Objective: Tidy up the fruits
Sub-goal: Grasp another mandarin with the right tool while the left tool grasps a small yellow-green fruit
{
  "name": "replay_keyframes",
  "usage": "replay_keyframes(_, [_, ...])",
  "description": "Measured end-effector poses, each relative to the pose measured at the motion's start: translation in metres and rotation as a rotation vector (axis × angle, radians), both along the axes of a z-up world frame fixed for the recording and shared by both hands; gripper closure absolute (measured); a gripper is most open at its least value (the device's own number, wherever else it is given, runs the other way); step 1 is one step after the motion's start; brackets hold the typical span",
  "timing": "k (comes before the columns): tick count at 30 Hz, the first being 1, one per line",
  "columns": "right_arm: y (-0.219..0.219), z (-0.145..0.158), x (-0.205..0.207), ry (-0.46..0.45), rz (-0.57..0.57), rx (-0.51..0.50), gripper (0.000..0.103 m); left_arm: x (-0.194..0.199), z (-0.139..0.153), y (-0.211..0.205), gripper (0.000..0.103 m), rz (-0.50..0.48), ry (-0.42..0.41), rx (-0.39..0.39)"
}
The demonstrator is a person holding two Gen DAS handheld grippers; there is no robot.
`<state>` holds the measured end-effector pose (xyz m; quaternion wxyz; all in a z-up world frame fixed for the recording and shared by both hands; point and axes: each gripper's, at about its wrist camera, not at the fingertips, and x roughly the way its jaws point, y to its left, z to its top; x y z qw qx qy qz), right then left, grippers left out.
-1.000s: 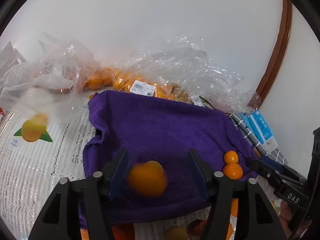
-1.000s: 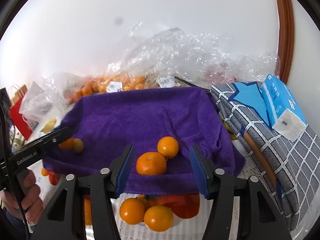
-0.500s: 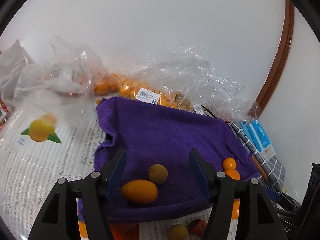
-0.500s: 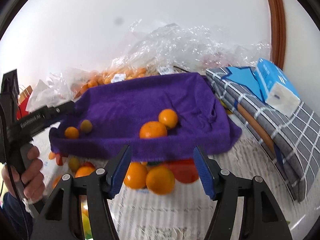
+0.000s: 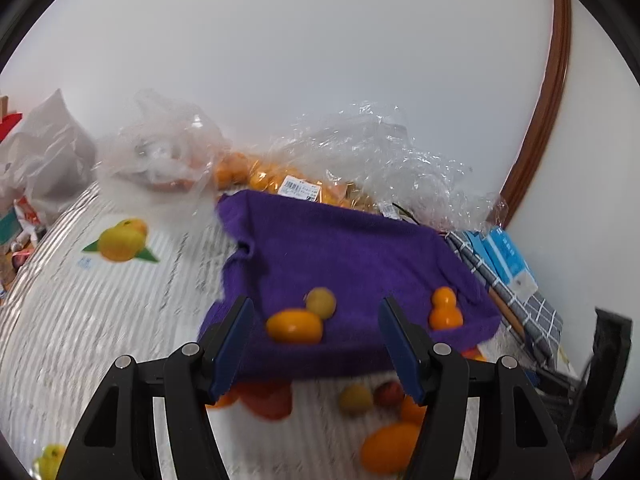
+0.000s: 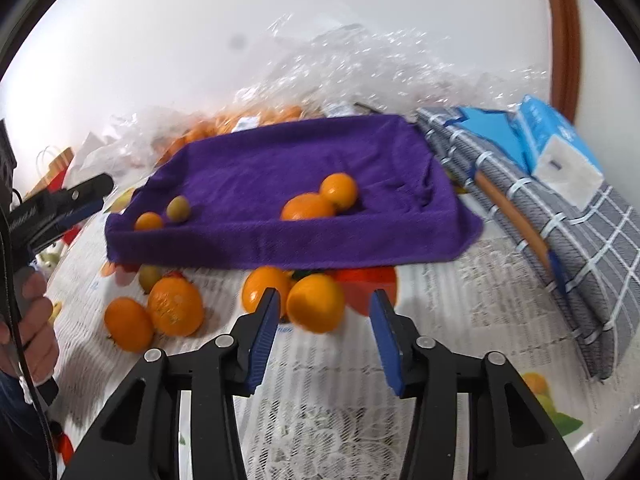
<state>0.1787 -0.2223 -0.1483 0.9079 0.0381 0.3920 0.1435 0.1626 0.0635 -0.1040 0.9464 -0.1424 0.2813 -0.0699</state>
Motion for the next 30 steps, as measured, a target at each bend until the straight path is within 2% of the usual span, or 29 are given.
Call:
replay_keyframes(5, [0.008,-0.005,0.003,0.013,0.025,-0.033,0.066,-0.019,-0.004,0.006,0.040,-0.012,-0.016,-0.011])
replay_keyframes(6, [0.009,-0.006,0.003,0.014,0.025,-0.041,0.071,-0.020,-0.005,0.006,0.040,-0.018,-0.014,-0.016])
replay_keyframes(12, [-0.001,-0.001,-0.003,-0.018,-0.016,-0.015,0.072,-0.011,-0.016,-0.007,0.042,-0.125,0.035,-0.043])
replay_keyframes(15, [-0.012,-0.003,-0.007,-0.011,-0.051,0.014,0.072,-0.006,-0.024,-0.021,0.042,-0.188,0.081,-0.015])
replay_keyframes(19, [-0.016,-0.002,-0.008,-0.008,-0.062,0.029,0.072,-0.004,-0.030,-0.030,0.043,-0.209,0.104,0.015])
replay_keyframes(24, [-0.004,-0.005,-0.006,-0.001,-0.030,-0.027,0.070,0.003,-0.039,-0.031,0.059,-0.224,0.152,-0.005])
replay_keyframes(27, [0.002,-0.008,-0.002,0.017,-0.019,-0.058,0.069,0.006,-0.042,-0.029,0.064,-0.223,0.174,-0.025])
replay_keyframes(30, [0.006,-0.008,-0.003,0.007,-0.018,-0.082,0.068,0.009,-0.046,-0.032,0.072,-0.227,0.200,-0.013])
